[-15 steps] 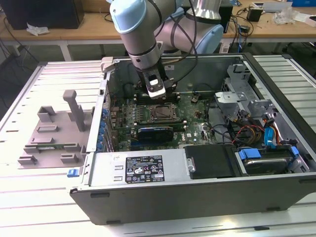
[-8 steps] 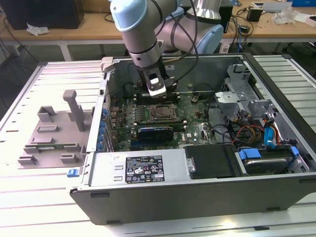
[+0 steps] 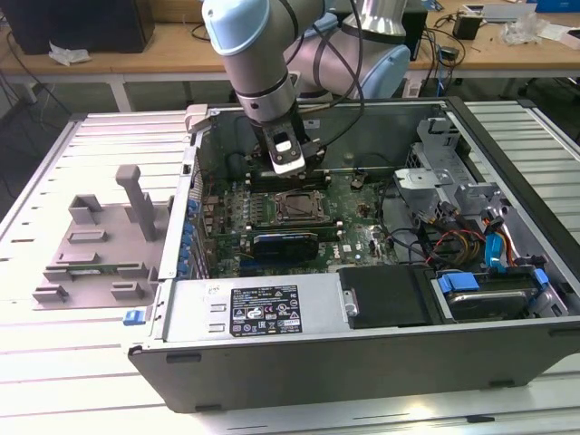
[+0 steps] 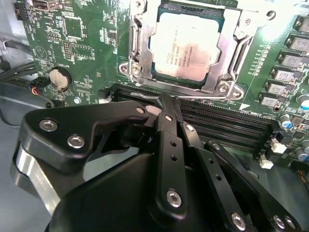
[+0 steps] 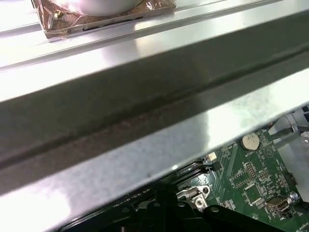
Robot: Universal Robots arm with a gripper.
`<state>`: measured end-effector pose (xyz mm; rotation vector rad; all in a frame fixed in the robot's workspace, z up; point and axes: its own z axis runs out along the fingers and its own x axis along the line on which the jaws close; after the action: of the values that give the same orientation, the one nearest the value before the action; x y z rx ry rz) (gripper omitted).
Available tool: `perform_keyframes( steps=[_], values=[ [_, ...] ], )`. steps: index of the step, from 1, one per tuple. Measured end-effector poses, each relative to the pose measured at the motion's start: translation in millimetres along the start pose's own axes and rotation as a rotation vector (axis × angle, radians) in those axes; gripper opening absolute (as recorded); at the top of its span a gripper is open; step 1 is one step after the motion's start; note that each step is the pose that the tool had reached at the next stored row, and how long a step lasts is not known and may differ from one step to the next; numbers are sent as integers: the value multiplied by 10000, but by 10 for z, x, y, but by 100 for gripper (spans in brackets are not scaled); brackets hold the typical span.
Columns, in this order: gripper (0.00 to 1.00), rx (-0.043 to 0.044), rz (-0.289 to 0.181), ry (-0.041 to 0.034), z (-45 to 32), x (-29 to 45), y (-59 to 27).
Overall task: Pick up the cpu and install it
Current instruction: 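Install the first cpu locking lever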
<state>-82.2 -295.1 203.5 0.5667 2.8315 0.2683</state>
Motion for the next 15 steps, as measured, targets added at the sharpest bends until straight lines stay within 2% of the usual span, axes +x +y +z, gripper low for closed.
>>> perform_keyframes(
  steps=[15],
  values=[
    [11, 1, 0, -2, 70, -11, -47]
  ],
)
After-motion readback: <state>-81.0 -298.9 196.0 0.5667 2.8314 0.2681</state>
